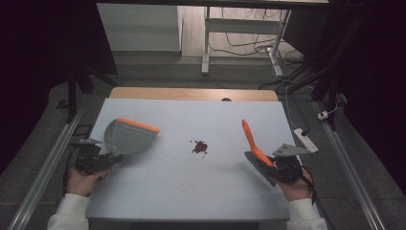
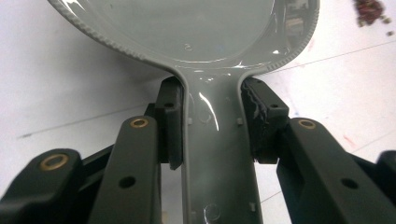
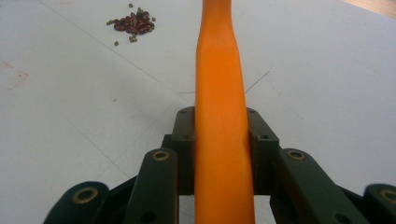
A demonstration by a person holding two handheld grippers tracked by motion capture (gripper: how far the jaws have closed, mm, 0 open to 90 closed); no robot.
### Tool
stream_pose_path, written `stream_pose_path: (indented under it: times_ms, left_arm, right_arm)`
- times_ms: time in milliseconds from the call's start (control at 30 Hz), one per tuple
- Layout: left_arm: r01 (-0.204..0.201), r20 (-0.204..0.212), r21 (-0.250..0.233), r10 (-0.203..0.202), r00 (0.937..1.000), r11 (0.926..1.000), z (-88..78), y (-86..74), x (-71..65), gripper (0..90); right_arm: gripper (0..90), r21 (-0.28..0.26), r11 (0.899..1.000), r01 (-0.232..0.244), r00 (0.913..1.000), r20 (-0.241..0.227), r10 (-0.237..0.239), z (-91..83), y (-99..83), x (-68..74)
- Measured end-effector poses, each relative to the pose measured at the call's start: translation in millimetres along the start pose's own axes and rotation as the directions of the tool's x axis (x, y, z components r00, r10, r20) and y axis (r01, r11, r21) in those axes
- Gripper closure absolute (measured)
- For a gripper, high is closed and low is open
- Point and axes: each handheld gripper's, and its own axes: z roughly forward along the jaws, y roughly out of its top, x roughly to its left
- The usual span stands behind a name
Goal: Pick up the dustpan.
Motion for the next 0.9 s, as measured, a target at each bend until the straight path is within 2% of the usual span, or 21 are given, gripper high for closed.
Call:
stream_pose_path:
  times_ms: [233, 367, 567, 733, 900]
  left_arm:
    - [-0.067, 0.050, -0.039, 0.069, 0.9964, 0.9970, 0.5, 2.6, -2.6, 62.1]
    - [-0.085, 0.088, -0.054, 0.089, 0.9921, 0.9950, -0.8, 5.2, -1.2, 62.1]
    - [-0.105, 0.109, -0.061, 0.111, 0.9878, 0.9926, 0.4, 8.5, 1.9, 62.1]
    - [-0.124, 0.144, -0.059, 0.131, 0.9808, 0.9906, 2.2, 9.4, 0.6, 62.1]
    - [-0.174, 0.172, -0.066, 0.183, 0.9680, 0.9825, 3.2, 9.4, -5.8, 62.1]
  right_arm:
    - [70.2, -0.004, 1.000, 0.003, 1.0000, 0.002, -0.003, 0.4, 0.9, 0.8]
    - [70.1, -0.008, 1.000, -0.002, 1.0000, 0.008, 0.002, -0.4, 0.9, 0.1]
    - [70.2, -0.017, 1.000, -0.021, 0.9996, 0.016, 0.022, -1.8, 0.5, -2.9]
    - [70.1, -0.024, 0.999, -0.041, 0.9990, 0.015, 0.042, -0.8, 2.4, -4.8]
    - [70.1, -0.033, 0.999, -0.039, 0.9991, 0.013, 0.040, -1.1, 5.7, -3.2]
